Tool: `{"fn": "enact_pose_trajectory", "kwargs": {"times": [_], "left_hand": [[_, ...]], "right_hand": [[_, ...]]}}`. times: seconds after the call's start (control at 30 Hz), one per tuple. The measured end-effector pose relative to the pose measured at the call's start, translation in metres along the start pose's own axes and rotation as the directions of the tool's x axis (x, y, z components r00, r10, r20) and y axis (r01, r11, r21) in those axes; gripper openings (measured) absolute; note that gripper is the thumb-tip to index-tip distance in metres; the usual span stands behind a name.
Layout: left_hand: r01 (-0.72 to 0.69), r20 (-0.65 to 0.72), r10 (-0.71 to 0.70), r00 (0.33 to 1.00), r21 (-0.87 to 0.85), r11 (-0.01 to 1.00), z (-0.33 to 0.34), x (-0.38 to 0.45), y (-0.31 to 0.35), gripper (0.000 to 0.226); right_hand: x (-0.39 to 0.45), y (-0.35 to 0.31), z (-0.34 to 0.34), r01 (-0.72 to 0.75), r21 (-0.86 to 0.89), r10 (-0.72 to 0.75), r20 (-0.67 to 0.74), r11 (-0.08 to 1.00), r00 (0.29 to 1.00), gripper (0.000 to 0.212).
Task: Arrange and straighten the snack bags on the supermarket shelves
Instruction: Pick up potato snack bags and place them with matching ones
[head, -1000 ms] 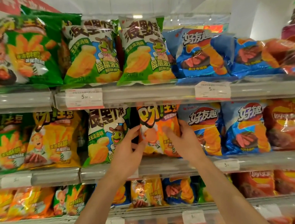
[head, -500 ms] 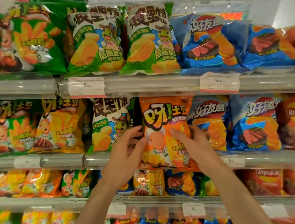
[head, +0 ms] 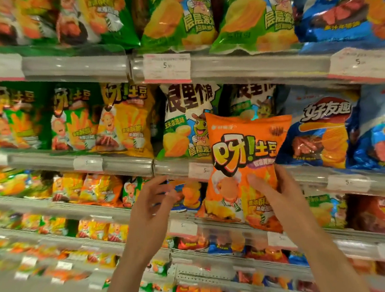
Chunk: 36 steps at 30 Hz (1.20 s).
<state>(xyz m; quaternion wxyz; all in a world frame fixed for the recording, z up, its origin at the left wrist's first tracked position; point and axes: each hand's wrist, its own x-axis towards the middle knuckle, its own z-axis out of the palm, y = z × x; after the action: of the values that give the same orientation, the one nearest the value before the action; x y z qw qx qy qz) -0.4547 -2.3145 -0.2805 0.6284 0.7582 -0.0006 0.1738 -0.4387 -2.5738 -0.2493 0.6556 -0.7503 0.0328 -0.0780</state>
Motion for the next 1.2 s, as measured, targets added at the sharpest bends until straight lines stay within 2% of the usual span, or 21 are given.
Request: {"fn": "enact_pose_trajectory", "kwargs": {"times": [0.17,0.37,0.47,0.6,0.83,0.97,1.2], "left_hand": [[0.036,-0.043,-0.036,0.998,-0.001,0.999,-0.067,-0.011,-0.022,0.031],[0.014,-0.09,-0.015,0.996,-0.018,1.0,-0.193,-0.023,-0.046,0.03],[0.024,-0.135,-0.03,0.99,-0.047,0.999,-0.264,-0.028,-0.058,0.032],[0.018,-0.201,-0.021,0.979,-0.019,1.0,-0.348,-0.034,-0.073,0.03],[0.004,-0.32,-0.017,0.947,-0.042,0.999,-0.457,-0.021,-0.087,0.029],[0.022,-0.351,-0.034,0.936,-0.037,0.999,-0.503,-0.002,-0.107,0.028],[0.028,-0.376,-0.021,0.927,0.013,1.0,-0.587,0.065,-0.133,0.028]], "right_hand": [[-0.023,0.01,0.058,0.002,-0.004,-0.002,0.019,1.0,1.0,0.076],[-0.058,0.01,0.167,-0.001,-0.002,0.001,0.065,1.0,0.998,0.07],[-0.078,0.002,0.228,-0.003,0.009,0.002,0.087,1.0,0.996,0.06],[-0.099,-0.007,0.303,0.003,0.028,-0.008,0.185,1.0,0.983,0.048],[-0.106,-0.028,0.423,0.0,0.033,-0.011,0.325,0.999,0.946,0.051],[-0.09,-0.03,0.485,0.014,0.025,-0.022,0.358,1.0,0.933,0.06],[-0.043,-0.035,0.604,0.018,0.069,-0.046,0.416,0.997,0.908,0.103]]}}
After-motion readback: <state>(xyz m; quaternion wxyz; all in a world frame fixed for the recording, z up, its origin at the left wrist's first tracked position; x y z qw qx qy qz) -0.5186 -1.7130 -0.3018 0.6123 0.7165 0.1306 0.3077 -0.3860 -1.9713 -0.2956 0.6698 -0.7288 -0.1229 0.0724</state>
